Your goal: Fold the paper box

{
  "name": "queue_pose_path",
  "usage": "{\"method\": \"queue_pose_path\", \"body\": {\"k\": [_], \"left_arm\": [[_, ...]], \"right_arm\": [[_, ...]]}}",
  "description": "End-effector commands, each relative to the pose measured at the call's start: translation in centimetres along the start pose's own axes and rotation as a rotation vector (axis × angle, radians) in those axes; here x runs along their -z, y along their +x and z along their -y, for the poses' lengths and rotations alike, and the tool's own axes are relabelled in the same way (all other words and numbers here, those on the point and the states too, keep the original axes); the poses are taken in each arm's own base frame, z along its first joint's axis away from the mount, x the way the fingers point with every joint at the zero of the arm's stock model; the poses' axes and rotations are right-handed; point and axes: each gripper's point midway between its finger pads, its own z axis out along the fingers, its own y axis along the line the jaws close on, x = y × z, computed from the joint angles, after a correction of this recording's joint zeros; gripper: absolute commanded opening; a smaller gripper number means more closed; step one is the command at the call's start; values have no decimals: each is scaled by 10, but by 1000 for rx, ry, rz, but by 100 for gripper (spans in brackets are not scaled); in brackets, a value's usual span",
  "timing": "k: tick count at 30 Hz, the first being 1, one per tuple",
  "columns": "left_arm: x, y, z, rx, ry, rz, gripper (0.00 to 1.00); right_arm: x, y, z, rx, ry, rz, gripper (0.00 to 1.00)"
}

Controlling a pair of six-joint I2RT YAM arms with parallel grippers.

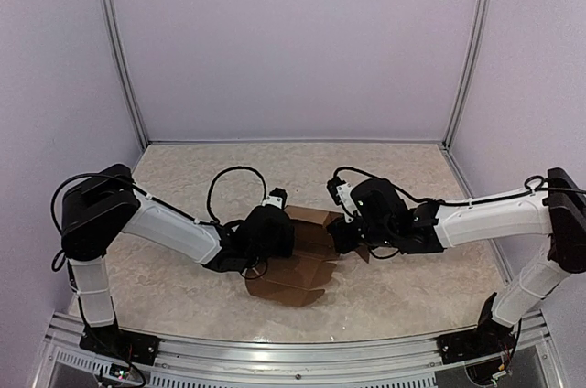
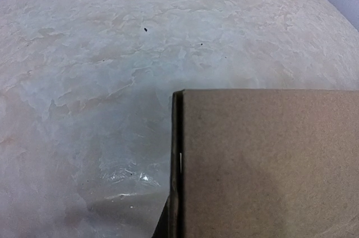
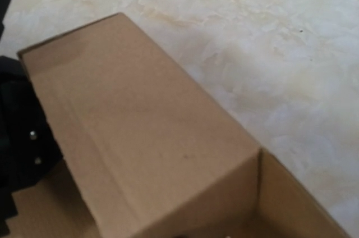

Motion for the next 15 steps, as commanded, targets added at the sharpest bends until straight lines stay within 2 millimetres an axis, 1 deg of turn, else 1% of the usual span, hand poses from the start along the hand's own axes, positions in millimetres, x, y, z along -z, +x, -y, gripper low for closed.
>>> {"method": "queue_pose_path", "body": {"k": [1,6,15], "left_arm": [[7,-14,18,42,56,-14,0],[8,-14,28,81,118,-48,0],[10,-15,32,141,168,-72,0]], "right_arm": [[-6,-16,-9,-48,-42,48,0],[-5,-29,-17,-77,-84,98,0],[4,-47,-13,-98,-61,172,0]]}}
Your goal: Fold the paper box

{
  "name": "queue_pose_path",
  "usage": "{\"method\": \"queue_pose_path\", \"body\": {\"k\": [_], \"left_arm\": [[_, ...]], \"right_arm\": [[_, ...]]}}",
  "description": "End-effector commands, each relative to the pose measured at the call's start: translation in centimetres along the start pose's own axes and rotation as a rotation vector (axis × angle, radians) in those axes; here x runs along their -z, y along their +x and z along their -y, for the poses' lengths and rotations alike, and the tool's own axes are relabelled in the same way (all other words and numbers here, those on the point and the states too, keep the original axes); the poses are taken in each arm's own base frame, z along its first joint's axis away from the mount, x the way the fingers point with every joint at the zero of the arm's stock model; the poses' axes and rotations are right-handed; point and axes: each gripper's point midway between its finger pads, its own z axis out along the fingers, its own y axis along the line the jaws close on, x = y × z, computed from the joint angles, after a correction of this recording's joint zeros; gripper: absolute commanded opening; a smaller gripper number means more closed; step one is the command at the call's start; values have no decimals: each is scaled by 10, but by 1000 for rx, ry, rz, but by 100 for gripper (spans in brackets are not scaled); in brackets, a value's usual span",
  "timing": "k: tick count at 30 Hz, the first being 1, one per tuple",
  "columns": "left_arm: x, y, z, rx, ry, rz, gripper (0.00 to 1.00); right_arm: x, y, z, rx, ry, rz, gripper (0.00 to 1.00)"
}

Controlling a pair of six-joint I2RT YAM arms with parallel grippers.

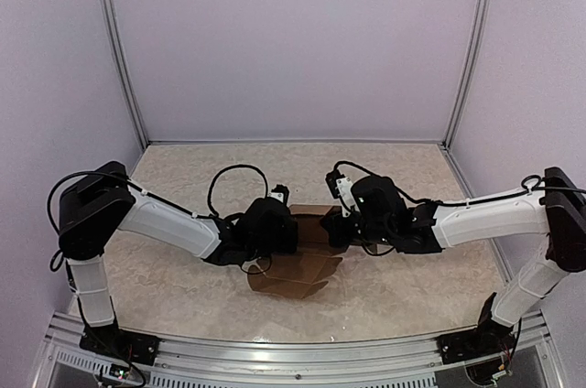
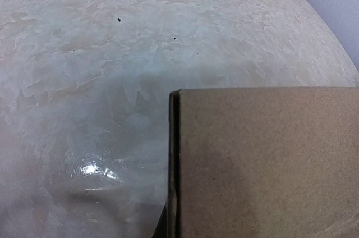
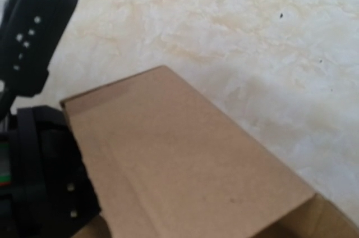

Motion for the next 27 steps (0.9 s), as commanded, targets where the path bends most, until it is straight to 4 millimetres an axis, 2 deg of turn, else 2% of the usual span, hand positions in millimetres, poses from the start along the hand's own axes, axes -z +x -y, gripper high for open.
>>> {"method": "queue_pose_path", "body": {"k": [1,7,16,22,27], "left_arm": [[8,-11,16,52,77,-6,0],[9,-14,20,84,106,-8,0],[7,-23,0,247,188,-2,0],[15,-38,-9,292,208,19,0],[26,-57,-11,348,251,46,0]], "right_arm": [[7,-31,-4,-35,-7,108,0],[10,-38,-4,-50,-5,151,0],[29,-40,-11,-25,-19,163,0],[55,-46,-39,50,-107,178,0],[91,-54,-67,98,-239,250,0]]}}
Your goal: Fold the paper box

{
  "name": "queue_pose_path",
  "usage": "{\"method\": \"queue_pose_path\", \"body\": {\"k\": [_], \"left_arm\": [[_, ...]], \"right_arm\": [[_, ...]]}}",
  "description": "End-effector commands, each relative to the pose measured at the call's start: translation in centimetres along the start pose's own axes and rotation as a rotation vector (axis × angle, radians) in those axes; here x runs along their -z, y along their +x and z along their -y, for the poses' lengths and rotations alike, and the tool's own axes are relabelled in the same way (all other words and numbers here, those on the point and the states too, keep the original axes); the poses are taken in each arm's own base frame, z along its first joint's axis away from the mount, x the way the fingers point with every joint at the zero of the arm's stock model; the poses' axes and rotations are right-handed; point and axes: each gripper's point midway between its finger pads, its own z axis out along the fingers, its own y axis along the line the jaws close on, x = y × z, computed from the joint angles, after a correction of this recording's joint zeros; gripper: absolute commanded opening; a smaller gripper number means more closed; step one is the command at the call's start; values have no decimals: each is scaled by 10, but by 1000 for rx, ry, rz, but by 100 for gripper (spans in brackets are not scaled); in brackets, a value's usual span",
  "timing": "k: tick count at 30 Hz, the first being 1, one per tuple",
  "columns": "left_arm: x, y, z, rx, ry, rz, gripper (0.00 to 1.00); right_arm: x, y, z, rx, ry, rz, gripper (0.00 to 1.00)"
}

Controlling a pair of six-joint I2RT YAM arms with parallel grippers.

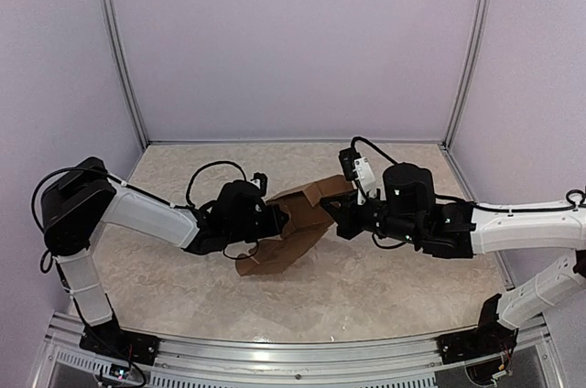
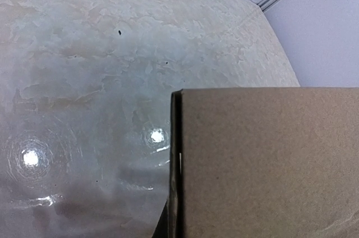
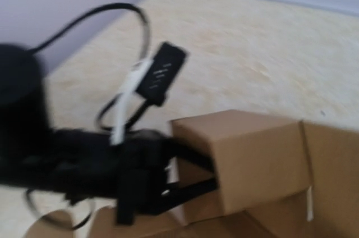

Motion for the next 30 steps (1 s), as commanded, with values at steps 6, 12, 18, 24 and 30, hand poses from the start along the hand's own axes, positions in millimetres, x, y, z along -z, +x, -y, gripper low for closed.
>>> {"method": "queue_pose_path", "body": {"k": [6,12,18,24,30], "left_arm": [[33,-44,33,139,182,88,0],[57,-63,53,190,274,129,0],[76,-70,79,247,406,110,0],[84,-69,87,246,434,105,0],[88,-66,96,231,454,99,0]], "right_arm": [[59,-11,-47,133,-187,161,0],[78,-10,-45,150,-205,246,0],[82,-28,-45,142,-193,321,0],[82,-51,-60,163,-228,360,0],[77,-68,-71,184,-242,390,0]]}}
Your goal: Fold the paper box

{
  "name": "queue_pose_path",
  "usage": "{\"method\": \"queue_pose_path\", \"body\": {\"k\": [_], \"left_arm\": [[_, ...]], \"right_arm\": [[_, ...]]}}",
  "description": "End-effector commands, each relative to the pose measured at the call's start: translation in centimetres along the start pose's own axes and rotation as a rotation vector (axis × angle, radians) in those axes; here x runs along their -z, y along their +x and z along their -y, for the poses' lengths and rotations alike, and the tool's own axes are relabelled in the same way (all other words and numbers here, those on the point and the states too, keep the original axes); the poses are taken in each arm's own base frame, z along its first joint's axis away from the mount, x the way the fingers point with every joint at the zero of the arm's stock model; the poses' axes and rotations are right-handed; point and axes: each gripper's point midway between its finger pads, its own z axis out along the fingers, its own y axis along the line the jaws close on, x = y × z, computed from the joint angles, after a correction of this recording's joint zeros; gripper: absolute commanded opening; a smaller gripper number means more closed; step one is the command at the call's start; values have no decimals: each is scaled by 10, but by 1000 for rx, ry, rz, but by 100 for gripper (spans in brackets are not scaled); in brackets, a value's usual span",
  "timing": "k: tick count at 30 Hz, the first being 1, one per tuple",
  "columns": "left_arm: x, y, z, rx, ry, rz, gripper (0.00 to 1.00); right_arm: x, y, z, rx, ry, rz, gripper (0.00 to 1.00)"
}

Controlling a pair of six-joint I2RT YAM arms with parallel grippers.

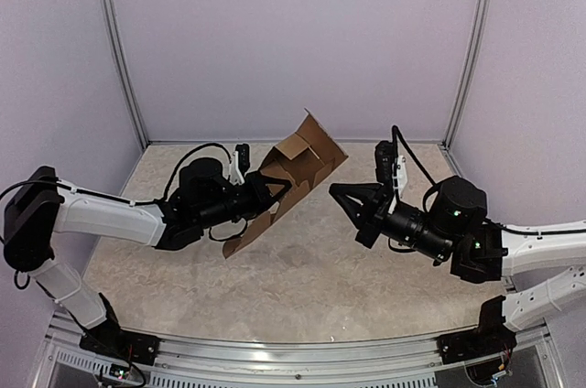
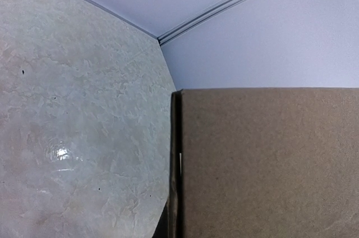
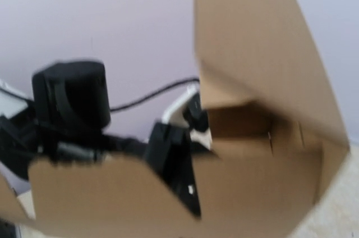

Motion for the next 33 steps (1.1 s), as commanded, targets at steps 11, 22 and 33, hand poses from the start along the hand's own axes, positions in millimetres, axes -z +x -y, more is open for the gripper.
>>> {"method": "queue_pose_path", "body": {"k": [11,22,33], "left_arm": [[11,10,32,-55,71,-26,0],[18,18,57,-199,43,-42,0],[23,10,63,-295,3,-30,0]], "right_arm": [[-28,-21,-5,58,23,41,0],[-34,-12,-3,59,38,9,0],[-27,27,11,54,105,-119,0]]}}
